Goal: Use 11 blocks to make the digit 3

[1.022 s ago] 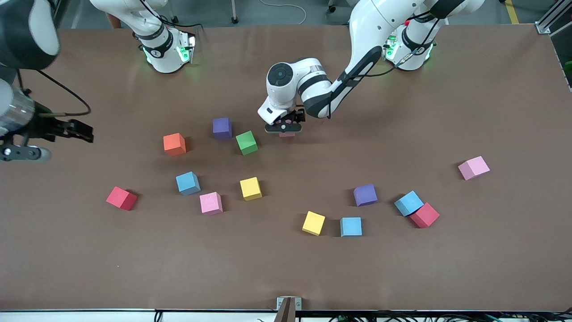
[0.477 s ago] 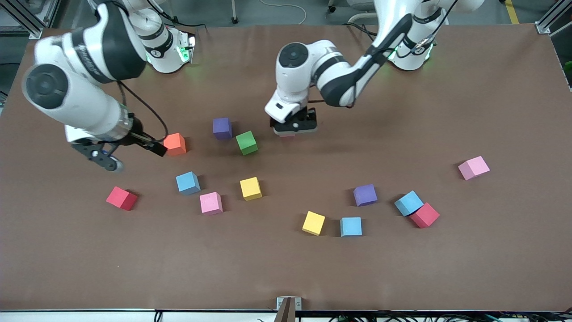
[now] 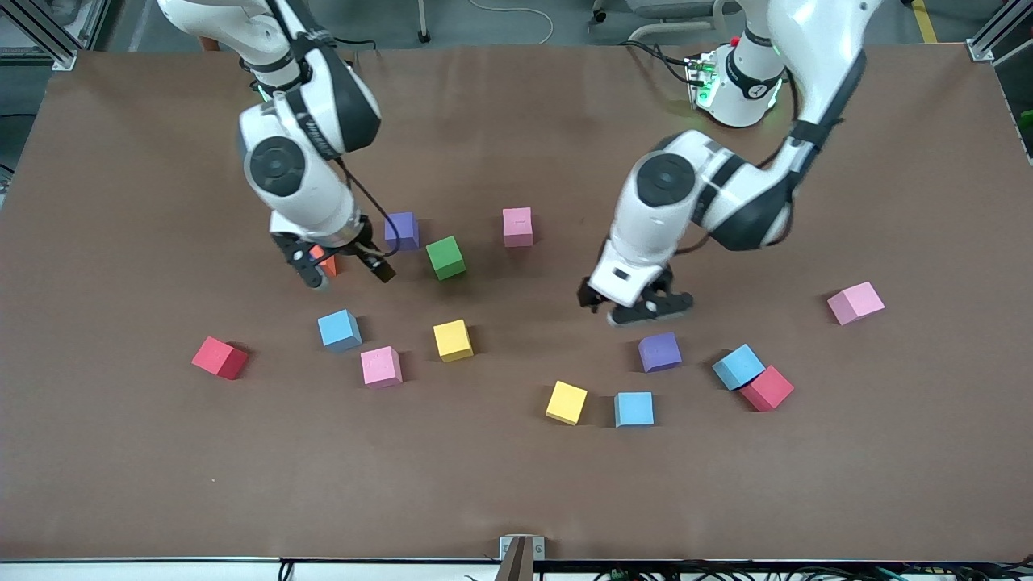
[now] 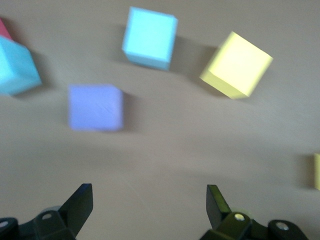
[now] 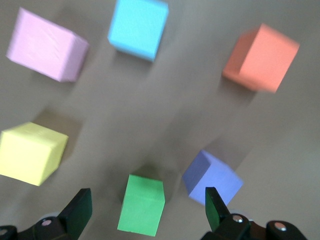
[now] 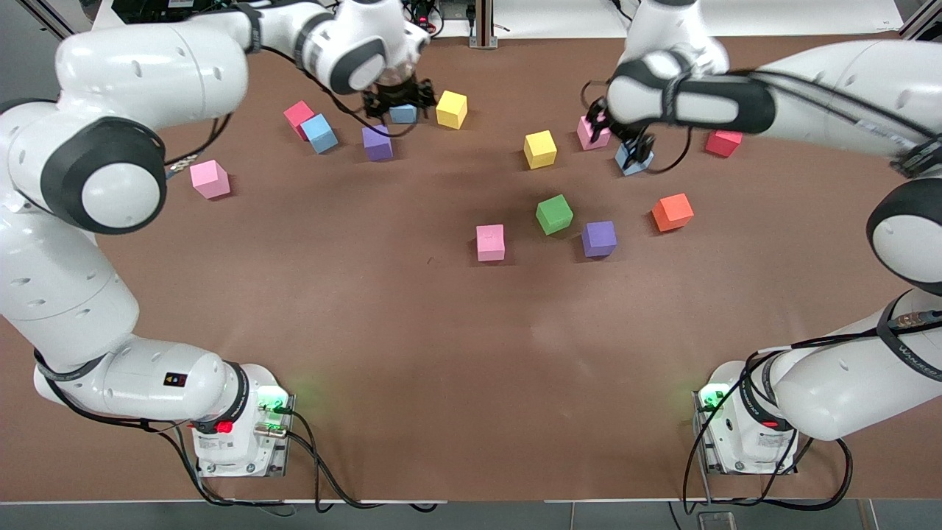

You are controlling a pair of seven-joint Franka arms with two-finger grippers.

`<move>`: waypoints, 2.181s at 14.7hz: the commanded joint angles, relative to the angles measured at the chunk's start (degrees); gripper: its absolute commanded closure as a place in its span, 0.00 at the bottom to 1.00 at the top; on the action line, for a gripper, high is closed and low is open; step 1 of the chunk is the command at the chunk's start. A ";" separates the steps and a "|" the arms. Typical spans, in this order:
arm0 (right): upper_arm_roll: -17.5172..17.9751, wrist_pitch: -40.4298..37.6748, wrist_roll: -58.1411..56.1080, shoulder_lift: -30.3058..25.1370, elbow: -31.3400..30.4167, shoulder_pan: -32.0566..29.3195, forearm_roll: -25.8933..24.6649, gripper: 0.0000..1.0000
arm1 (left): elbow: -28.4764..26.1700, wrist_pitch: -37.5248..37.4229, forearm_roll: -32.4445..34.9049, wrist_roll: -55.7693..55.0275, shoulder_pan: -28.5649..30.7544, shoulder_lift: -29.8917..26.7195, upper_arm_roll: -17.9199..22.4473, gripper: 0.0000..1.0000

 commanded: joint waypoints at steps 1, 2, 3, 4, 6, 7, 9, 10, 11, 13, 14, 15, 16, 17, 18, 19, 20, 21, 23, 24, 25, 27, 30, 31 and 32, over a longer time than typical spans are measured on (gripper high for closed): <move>-0.69 5.35 9.55 2.23 -2.68 6.23 0.75 0.00 | 3.19 -0.52 0.16 7.47 3.73 4.03 -0.47 0.00; -0.69 7.28 11.93 2.94 -3.65 7.91 0.75 0.00 | 4.69 -0.52 0.07 10.11 4.35 5.96 -0.47 0.01; -0.69 8.95 13.09 3.38 -4.87 9.23 0.75 0.00 | 6.27 -0.52 0.07 11.70 4.97 7.63 -0.39 0.01; -0.77 9.93 13.19 3.47 -5.58 9.94 0.75 0.00 | 7.50 -0.52 0.16 13.29 5.93 9.13 -0.38 0.02; -0.77 10.20 13.28 3.91 -5.85 10.12 0.75 0.00 | 9.27 -0.52 0.07 15.76 6.64 11.42 -0.38 0.03; -0.77 10.46 13.28 4.61 -5.85 10.12 0.75 0.00 | 9.62 -0.52 0.16 15.76 6.90 12.30 -0.30 0.03; -0.77 12.47 13.28 6.10 -5.77 10.65 0.67 0.00 | 9.89 -0.44 0.33 15.85 7.78 13.97 -0.30 0.03; -0.77 13.53 13.28 6.98 -5.68 10.65 0.67 0.00 | 10.06 -0.44 0.25 15.85 7.96 14.76 -0.30 0.03; -0.86 14.76 13.28 8.12 -5.33 10.56 0.58 0.00 | 10.07 -0.35 0.07 15.59 7.96 15.20 -0.30 0.02; -1.04 17.57 13.28 10.76 -5.15 10.39 0.40 0.00 | 10.07 -0.35 -0.02 15.32 7.96 16.08 -0.30 0.02; -1.04 18.72 13.28 11.46 -5.15 10.47 0.40 0.00 | 10.07 -0.35 -0.10 15.24 7.96 16.70 -0.30 0.03; -0.95 18.90 13.36 11.65 -4.89 10.39 0.40 0.00 | 10.07 -0.35 -0.02 15.32 7.96 17.14 -0.30 0.03; -0.95 18.82 13.36 11.91 -4.36 10.47 0.49 0.00 | 10.24 -0.26 -0.10 15.24 7.96 17.75 -0.30 0.04; -0.95 18.82 13.80 12.52 -3.92 10.39 0.49 0.00 | 10.42 -0.26 -0.10 15.23 7.96 18.19 -0.30 0.05; -0.95 18.82 14.76 12.79 -3.48 10.65 0.49 0.00 | 10.50 -0.26 -0.10 15.23 7.96 18.37 -0.30 0.06; -0.95 18.82 15.12 13.14 -3.31 10.65 0.49 0.03 | 10.50 -0.26 -0.10 15.23 7.87 18.55 -0.30 0.07; -0.95 18.73 15.21 13.32 -3.04 10.65 0.58 0.16 | 10.50 -0.26 -0.36 15.15 7.87 18.81 -0.30 0.10; -0.86 18.73 15.56 13.32 -3.04 10.39 0.75 0.28 | 10.42 -0.26 -0.54 15.15 7.87 18.90 -0.30 0.16; -0.86 18.73 16.53 13.49 -3.04 10.03 0.75 0.35 | 10.42 -0.26 -0.54 14.97 7.87 19.25 -0.30 0.30; -0.86 18.73 16.62 13.58 -3.13 10.38 0.75 0.47 | 10.42 -0.26 -0.46 14.80 7.87 19.16 -0.30 0.40; -0.86 18.73 17.40 13.67 -3.04 10.65 0.84 0.68 | 10.42 -0.26 -0.46 14.01 7.96 19.08 -0.30 0.49; -0.78 18.73 19.68 13.84 -3.04 10.65 0.84 0.95 | 10.16 -0.43 -0.37 8.85 7.78 18.29 -0.38 0.65; -0.77 18.64 25.03 13.76 -3.04 11.44 0.84 0.99 | 7.62 -3.58 -0.37 -1.86 7.96 13.99 -2.22 0.69; -0.69 18.29 27.58 13.76 -3.04 12.22 0.84 1.00 | 6.13 -3.86 -0.37 -6.08 8.31 12.76 -3.62 0.70; -0.69 18.20 29.87 13.67 -3.13 13.19 0.84 1.00 | 3.59 -3.86 -0.37 -9.86 8.40 10.48 -4.77 0.70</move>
